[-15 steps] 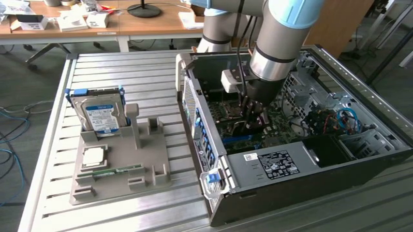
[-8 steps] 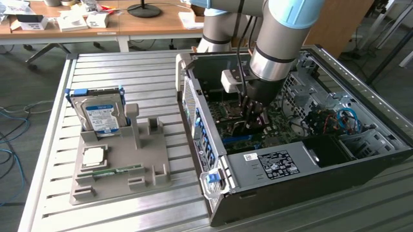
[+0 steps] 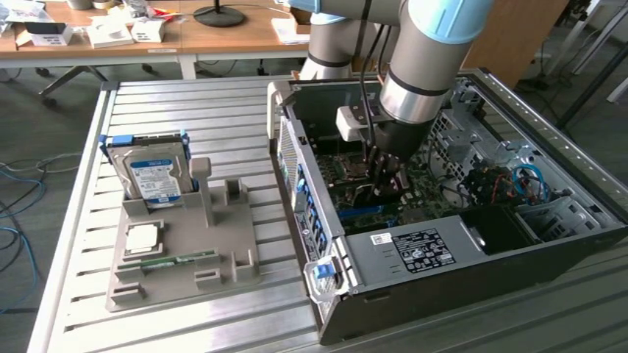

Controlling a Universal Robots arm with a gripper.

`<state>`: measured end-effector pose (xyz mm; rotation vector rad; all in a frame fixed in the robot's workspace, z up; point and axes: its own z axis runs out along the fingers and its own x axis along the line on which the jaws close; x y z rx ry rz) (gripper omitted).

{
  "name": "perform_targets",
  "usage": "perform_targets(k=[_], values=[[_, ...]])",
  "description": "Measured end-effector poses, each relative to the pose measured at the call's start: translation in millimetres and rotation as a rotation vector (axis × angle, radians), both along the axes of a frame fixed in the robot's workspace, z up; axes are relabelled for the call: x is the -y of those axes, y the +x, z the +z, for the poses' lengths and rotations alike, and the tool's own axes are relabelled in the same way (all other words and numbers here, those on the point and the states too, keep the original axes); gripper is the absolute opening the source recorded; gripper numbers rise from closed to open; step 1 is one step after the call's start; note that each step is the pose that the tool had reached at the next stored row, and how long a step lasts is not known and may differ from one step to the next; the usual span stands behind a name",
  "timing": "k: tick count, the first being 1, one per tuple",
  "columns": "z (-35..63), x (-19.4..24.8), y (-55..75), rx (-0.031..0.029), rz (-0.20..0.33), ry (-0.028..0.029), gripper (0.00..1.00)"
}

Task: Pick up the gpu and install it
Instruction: 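Insert the gpu into the slot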

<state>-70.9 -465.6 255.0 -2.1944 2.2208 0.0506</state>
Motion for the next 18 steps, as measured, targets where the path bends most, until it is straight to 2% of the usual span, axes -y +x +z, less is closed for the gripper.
perform_targets(k=[18], values=[[-2.0,0.1,-2.0,-0.0001,-0.006,0.0009,0.26]])
